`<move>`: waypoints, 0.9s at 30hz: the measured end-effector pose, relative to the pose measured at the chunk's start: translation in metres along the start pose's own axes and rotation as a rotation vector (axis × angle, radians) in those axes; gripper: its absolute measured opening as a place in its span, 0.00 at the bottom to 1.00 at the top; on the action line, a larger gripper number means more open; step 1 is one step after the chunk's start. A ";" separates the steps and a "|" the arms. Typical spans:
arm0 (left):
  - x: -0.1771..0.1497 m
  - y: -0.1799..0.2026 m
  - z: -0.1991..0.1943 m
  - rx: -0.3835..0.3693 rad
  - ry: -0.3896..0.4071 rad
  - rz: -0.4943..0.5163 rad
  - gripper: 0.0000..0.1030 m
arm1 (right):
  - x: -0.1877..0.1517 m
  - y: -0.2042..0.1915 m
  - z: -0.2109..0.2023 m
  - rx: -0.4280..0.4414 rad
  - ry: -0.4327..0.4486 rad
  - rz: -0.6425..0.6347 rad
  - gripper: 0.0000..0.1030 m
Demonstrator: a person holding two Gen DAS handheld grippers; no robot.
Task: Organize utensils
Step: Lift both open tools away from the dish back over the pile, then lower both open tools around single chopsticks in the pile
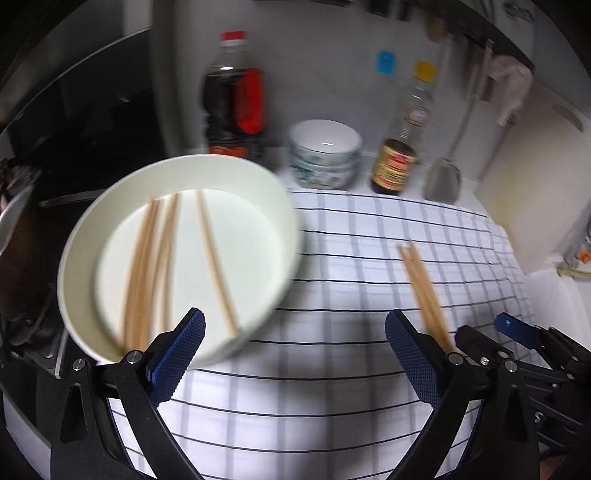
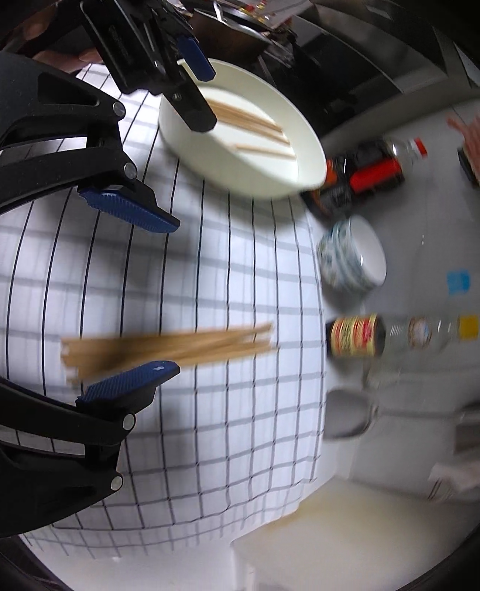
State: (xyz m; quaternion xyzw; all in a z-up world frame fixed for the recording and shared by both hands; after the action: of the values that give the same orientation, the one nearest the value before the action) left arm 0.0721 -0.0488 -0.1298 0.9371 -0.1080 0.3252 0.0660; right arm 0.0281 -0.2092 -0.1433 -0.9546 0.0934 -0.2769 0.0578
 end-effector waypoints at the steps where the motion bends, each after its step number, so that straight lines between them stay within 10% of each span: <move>1: 0.000 0.006 0.001 -0.006 0.000 0.006 0.93 | 0.000 0.007 0.002 -0.003 -0.003 0.005 0.67; 27: -0.035 0.072 0.091 0.047 -0.100 0.019 0.93 | 0.003 0.079 0.085 0.005 -0.047 -0.056 0.67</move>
State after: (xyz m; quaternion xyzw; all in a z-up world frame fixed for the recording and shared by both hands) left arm 0.0813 -0.1306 -0.2187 0.9525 -0.1124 0.2808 0.0354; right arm 0.0646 -0.2818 -0.2258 -0.9630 0.0646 -0.2560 0.0548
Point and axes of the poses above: each gripper's, at about its wrist camera, not at the fingertips, and z roughly the way its jaws point, y to its right, x to its top, the point moved 9 cm from there along z, roughly the way its jaws point, and after that the axes turned 3 degrees about z, right-handed, at the moved point
